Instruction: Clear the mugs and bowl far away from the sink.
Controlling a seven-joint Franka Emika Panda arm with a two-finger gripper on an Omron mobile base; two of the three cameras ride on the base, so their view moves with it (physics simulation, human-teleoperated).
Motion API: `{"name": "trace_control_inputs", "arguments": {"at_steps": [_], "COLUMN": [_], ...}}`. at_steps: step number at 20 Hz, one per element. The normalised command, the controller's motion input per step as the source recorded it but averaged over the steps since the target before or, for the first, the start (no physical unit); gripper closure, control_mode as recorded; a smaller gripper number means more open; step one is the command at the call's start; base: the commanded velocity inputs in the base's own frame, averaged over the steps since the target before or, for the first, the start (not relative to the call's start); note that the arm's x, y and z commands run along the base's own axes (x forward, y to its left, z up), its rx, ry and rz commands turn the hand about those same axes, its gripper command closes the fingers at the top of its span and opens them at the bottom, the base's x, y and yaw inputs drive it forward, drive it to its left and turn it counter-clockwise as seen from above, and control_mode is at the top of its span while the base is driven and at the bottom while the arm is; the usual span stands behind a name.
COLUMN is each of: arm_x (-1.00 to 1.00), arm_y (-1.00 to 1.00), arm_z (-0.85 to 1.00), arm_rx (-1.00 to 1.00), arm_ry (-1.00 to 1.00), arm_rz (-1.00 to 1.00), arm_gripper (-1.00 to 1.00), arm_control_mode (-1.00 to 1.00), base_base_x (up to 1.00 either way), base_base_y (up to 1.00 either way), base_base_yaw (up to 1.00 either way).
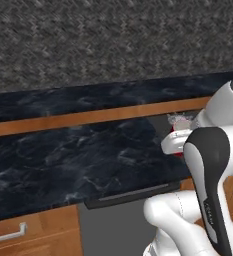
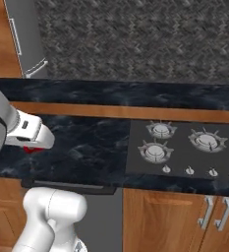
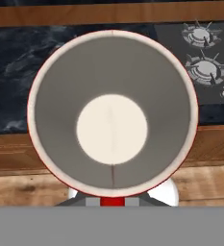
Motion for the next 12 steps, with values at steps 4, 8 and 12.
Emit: {"name": "trace_control_inputs", "arguments": {"at_steps": [4,8,12], "arm_x": [0.00,0.00,0.00], "arm_y": [0.00,0.00,0.00], "arm_z": [0.00,0.00,0.00], "arm_rx": [0.00,0.00,0.00], "arm_ry": [0.00,0.00,0.00], "arm_rz": [0.00,0.00,0.00], "arm_gripper": [1.00,1.00,1.00], "arm_control_mode": [1.00,1.00,1.00], "base_base_x": [0.69,0.43,0.38], "base_base_y": [0.28,0.10,0.15], "base_base_yaw": [0.03,0.01,0.25]}}
